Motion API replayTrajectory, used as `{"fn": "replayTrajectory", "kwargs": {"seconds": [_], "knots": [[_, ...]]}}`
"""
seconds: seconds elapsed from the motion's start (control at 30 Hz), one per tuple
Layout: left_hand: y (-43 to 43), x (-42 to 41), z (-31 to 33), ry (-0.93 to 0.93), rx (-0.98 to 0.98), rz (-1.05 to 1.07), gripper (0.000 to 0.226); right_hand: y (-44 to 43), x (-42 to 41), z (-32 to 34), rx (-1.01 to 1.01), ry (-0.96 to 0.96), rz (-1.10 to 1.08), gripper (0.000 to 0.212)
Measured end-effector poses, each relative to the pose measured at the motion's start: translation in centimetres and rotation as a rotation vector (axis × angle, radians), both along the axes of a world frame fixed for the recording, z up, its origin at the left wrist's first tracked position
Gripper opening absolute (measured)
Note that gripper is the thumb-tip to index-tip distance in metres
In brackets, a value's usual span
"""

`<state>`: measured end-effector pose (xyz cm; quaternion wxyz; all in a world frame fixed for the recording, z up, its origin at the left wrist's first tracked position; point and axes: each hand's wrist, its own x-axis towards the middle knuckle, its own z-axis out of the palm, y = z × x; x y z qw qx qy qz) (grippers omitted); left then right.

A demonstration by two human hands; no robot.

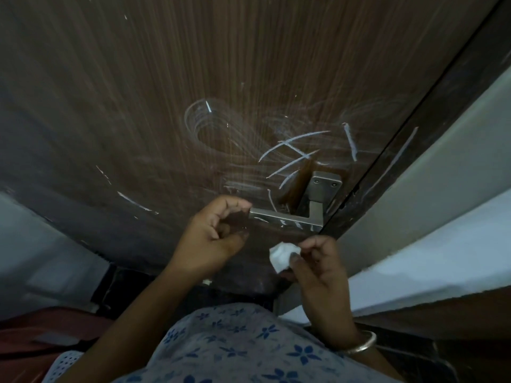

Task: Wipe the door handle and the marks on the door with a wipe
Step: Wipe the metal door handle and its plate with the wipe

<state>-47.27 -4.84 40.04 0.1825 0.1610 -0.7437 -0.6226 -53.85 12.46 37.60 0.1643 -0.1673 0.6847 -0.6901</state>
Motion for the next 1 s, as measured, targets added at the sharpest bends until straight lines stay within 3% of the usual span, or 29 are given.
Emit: {"fn": "replayTrajectory", "kwargs": {"seconds": [0.07,0.2,0.3,0.63,0.8,1.0], "knots": [[-0.2,0.1,-0.2,-0.009,0.013,-0.011,0.058,-0.3,0.2,0.5,0.023,0.190,0.070,0.027],[-0.6,0.4,0.0,-0.061,-0.039,-0.030,0.057,-1.0,0.0,1.0,0.082,0.524,0.084,0.030],[-0.4,0.5,0.4,-0.057,-0.028,-0.039,0.056,-1.3,-0.4,0.9,0.176,0.737,0.036,0.011],[-0.5,0.5,-0.1,-0.078,-0.084,-0.030,0.050,-3.6,-0.9,0.8,0.414,1.381,-0.002,0.012],[-0.6,0.4,0.0,-0.067,-0.095,-0.054,0.054,-4.6,-1.1,1.5,0.496,1.529,-0.008,0.016],[-0.6,0.5,0.4,-0.086,-0.119,-0.048,0.055,-4.1,-1.2,1.2,0.474,1.439,-0.043,0.014]]}}
